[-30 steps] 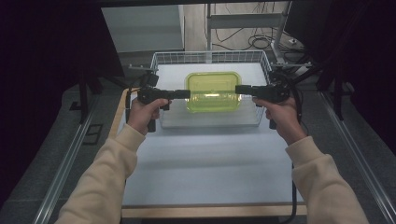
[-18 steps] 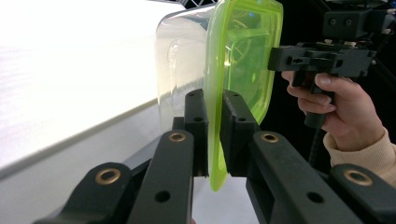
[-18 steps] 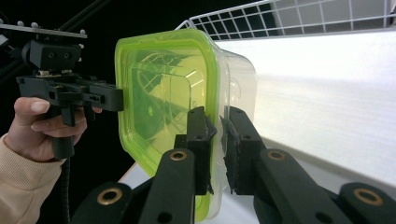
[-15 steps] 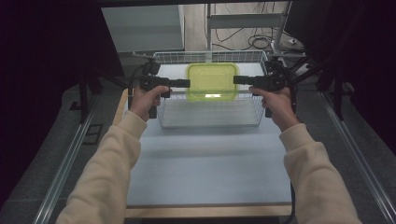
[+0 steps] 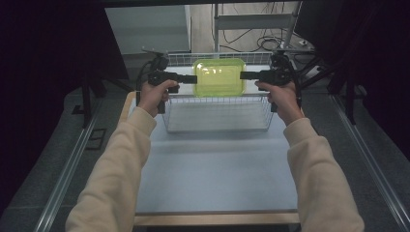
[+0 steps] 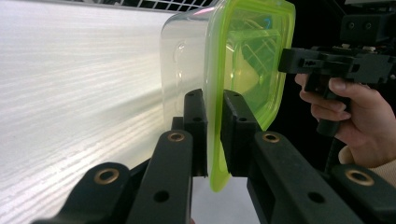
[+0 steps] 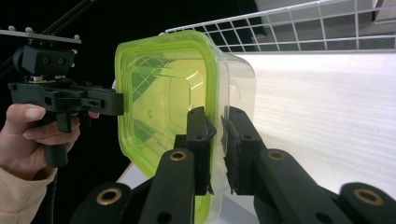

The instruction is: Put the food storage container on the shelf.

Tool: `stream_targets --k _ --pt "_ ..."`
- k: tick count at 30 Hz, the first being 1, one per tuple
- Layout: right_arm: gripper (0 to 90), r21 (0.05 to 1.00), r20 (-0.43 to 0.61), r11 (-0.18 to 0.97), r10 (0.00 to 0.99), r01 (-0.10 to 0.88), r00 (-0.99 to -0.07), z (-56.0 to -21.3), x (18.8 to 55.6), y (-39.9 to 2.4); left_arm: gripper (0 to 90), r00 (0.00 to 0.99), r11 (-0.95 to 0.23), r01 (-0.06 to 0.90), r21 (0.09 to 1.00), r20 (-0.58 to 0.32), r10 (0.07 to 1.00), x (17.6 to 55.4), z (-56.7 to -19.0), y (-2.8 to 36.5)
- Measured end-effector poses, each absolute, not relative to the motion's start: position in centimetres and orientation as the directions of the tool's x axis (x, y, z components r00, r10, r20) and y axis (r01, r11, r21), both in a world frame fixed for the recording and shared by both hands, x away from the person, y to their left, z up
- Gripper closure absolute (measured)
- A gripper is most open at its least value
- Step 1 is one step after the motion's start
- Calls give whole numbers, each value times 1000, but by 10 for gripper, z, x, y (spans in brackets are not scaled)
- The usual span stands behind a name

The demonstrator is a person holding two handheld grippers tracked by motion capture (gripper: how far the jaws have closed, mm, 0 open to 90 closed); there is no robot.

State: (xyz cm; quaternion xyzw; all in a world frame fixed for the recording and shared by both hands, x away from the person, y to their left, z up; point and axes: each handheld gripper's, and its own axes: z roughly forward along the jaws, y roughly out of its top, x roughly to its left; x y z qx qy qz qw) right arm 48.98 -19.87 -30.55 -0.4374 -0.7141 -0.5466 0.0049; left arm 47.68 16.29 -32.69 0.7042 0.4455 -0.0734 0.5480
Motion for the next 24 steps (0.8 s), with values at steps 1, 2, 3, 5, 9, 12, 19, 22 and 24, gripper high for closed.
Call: stream_targets --k 1,2,3,5,9,12,19,22,24 --pt "815 774 488 17 621 633 -614 -307 492 -199 820 581 7 715 699 -600 550 479 -329 162" --pt "814 771 491 15 621 637 -610 -308 493 -199 819 577 4 718 696 -600 554 481 -330 161" --pt "812 768 492 17 624 640 -607 -309 494 -199 819 575 13 721 693 -608 547 482 -331 162" --pt "810 764 508 -2 620 646 -598 -312 498 -199 819 571 23 721 692 -613 545 483 -331 162" --pt "803 768 510 -15 620 640 -597 -315 503 -198 814 553 42 723 690 -614 563 488 -331 162" --pt "793 771 510 -27 623 636 -593 -317 506 -196 806 535 63 726 684 -620 574 493 -331 161" --pt "728 780 485 -32 661 625 -572 -326 516 -194 736 511 94 725 683 -624 591 501 -336 156" --pt "667 778 480 -37 679 627 -556 -330 519 -192 651 509 95 718 689 -614 604 504 -340 153" --pt "631 779 483 -51 683 625 -547 -332 520 -192 588 509 103 711 696 -610 607 505 -343 152"
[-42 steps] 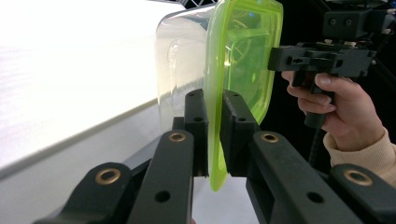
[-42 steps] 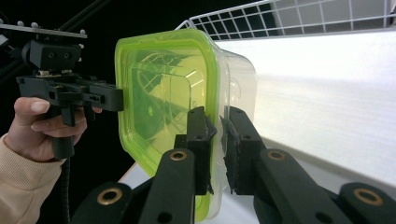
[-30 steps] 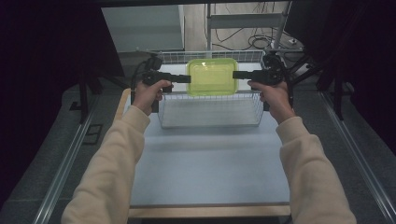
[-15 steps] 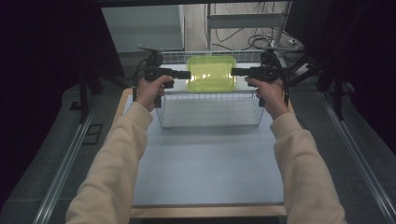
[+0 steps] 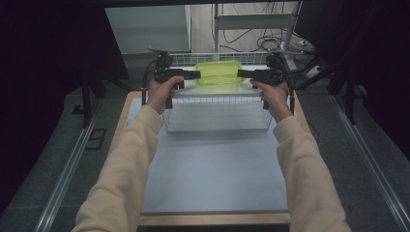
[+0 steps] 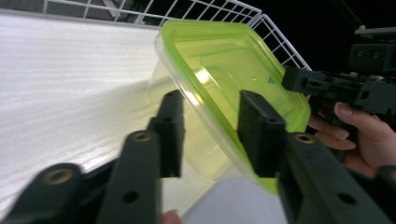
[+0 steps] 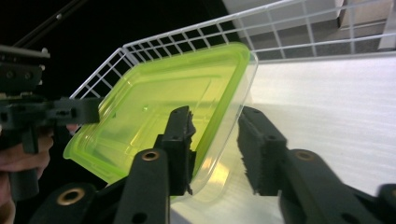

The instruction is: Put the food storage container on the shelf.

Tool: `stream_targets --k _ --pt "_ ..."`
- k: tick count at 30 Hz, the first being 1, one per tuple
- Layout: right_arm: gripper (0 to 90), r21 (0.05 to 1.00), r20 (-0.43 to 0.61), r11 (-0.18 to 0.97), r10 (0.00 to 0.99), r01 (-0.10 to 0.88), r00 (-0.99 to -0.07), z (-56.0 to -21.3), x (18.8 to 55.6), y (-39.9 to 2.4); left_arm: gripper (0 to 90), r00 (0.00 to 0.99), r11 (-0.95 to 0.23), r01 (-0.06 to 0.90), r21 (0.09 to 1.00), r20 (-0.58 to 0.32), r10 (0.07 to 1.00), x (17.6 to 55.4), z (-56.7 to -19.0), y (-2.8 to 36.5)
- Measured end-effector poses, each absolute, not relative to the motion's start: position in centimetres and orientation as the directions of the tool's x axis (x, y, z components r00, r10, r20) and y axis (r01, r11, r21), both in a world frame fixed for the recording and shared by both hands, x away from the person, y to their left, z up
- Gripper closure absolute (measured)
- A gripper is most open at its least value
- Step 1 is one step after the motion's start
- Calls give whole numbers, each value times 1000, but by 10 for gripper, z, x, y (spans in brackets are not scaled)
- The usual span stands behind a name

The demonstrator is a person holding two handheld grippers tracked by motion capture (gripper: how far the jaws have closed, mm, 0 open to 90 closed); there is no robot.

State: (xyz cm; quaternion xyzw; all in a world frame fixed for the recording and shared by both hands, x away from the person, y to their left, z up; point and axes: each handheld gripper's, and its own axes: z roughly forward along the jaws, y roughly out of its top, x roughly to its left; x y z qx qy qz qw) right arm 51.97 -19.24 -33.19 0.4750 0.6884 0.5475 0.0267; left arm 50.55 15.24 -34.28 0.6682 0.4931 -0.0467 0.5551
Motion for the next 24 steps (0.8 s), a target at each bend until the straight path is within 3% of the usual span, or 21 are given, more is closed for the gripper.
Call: stream_targets --k 4,7,13,24 --pt "549 787 470 -59 701 614 -536 -334 520 -193 332 501 132 700 701 -615 608 507 -346 153" --pt "503 794 455 -44 705 606 -545 -332 516 -194 238 505 142 685 715 -605 615 506 -344 155" --pt "403 841 390 -35 729 539 -562 -323 502 -196 210 530 131 632 764 -549 646 492 -332 162" --pt "369 880 321 27 702 474 -636 -312 470 -199 214 597 82 580 811 -491 635 451 -331 168"
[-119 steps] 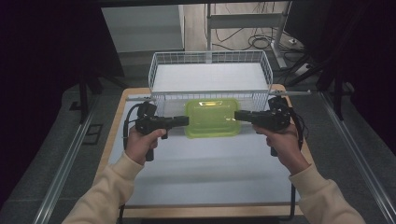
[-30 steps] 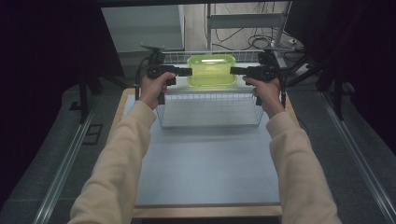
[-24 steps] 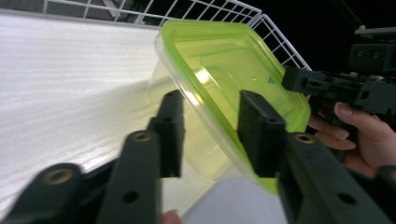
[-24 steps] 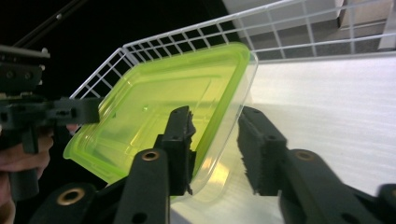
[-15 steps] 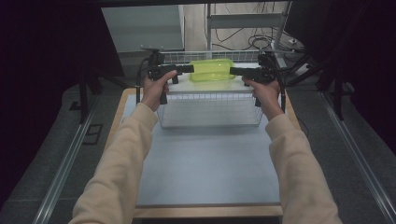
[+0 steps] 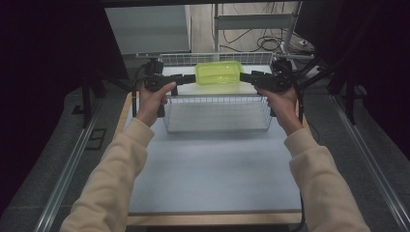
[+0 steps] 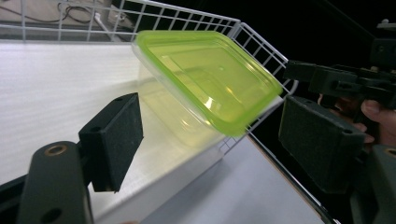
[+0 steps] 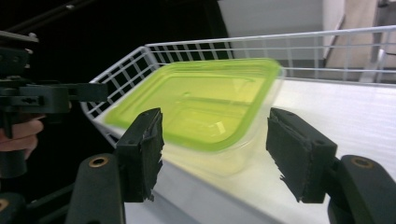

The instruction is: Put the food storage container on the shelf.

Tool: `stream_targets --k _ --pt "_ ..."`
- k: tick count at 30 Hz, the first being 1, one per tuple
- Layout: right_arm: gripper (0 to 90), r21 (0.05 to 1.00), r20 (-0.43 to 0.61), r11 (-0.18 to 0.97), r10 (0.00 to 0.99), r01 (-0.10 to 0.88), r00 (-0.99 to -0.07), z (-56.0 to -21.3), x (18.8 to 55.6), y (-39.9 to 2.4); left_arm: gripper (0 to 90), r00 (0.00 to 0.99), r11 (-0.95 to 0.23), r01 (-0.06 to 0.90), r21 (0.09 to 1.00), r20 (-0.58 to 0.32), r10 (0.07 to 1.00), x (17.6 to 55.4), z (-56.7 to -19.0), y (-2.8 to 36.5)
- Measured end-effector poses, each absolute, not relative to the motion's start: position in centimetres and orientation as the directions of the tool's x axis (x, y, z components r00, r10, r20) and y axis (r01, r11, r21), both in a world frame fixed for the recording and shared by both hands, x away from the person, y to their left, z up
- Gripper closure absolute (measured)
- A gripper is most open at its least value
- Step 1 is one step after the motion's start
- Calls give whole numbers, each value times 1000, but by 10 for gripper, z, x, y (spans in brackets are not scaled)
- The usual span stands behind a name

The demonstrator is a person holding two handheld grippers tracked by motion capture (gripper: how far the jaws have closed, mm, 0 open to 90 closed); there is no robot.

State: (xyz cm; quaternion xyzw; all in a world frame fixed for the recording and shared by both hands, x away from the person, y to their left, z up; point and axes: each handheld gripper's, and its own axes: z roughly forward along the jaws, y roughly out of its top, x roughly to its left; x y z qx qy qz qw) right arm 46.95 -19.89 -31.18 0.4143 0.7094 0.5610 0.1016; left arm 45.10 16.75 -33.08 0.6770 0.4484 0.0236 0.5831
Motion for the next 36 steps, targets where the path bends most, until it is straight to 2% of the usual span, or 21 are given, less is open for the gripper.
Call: stream_targets --k 11,19,21,24,28,31,36 --pt "342 900 292 74 631 430 -719 -325 419 -205 216 651 4 498 867 -376 659 388 -339 169" --pt "305 908 235 152 586 391 -775 -355 370 -209 212 718 -63 467 882 -337 609 323 -374 158" --pt "302 907 245 150 571 392 -784 -362 361 -211 211 724 -66 468 881 -340 600 317 -378 158" --pt "297 906 264 141 549 399 -793 -374 347 -213 208 738 -106 440 892 -291 609 294 -393 154" --pt "293 906 269 144 532 398 -803 -388 333 -215 207 744 -116 451 885 -301 596 278 -408 155" --pt "289 907 232 180 542 380 -808 -404 319 -216 206 740 -135 468 873 -304 600 264 -427 155" --pt "286 899 222 205 546 386 -808 -428 305 -219 204 729 -155 489 859 -304 613 259 -441 154"
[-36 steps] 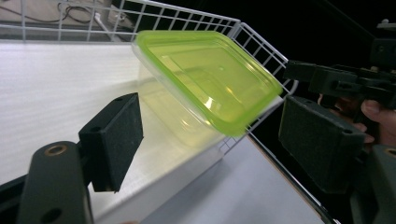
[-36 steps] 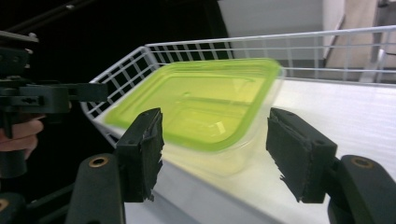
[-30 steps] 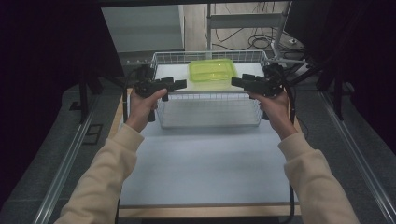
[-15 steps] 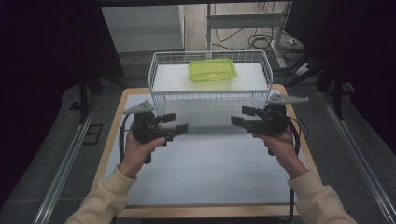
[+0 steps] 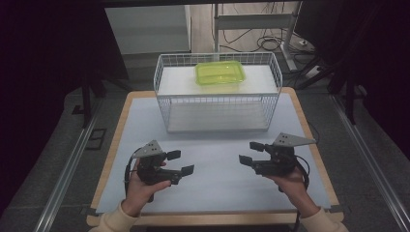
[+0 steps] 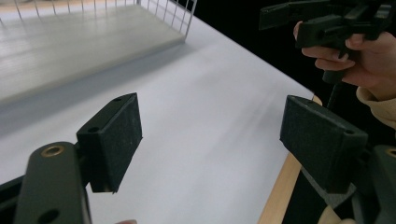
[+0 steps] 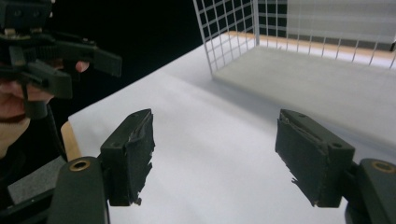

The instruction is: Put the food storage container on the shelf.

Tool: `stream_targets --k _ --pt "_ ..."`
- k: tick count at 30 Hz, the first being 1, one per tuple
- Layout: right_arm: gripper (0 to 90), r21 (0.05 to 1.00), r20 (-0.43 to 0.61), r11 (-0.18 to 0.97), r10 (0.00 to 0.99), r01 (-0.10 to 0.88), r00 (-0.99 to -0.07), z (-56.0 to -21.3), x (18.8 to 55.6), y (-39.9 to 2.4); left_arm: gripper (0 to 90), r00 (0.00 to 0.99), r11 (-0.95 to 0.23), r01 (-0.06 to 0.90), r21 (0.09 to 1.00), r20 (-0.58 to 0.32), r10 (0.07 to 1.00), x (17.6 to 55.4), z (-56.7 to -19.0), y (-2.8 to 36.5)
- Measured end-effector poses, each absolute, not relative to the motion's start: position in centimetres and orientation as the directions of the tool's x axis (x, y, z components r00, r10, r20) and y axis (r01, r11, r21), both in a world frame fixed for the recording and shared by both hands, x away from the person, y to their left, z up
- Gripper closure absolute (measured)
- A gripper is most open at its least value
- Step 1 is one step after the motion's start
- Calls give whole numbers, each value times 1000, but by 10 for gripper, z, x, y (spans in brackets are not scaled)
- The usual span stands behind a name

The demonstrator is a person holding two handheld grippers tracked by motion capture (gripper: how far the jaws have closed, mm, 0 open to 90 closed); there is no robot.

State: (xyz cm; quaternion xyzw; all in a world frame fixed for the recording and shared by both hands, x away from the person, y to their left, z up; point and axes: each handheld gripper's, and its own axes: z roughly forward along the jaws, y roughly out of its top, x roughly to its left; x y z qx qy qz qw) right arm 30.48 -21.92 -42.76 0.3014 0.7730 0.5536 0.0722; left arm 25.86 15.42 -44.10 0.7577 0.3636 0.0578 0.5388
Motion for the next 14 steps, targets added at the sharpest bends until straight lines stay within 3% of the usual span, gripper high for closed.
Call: stream_targets --k 14 --pt "269 906 210 200 553 373 -806 -441 298 -227 208 697 -154 506 849 -297 653 261 -451 159"
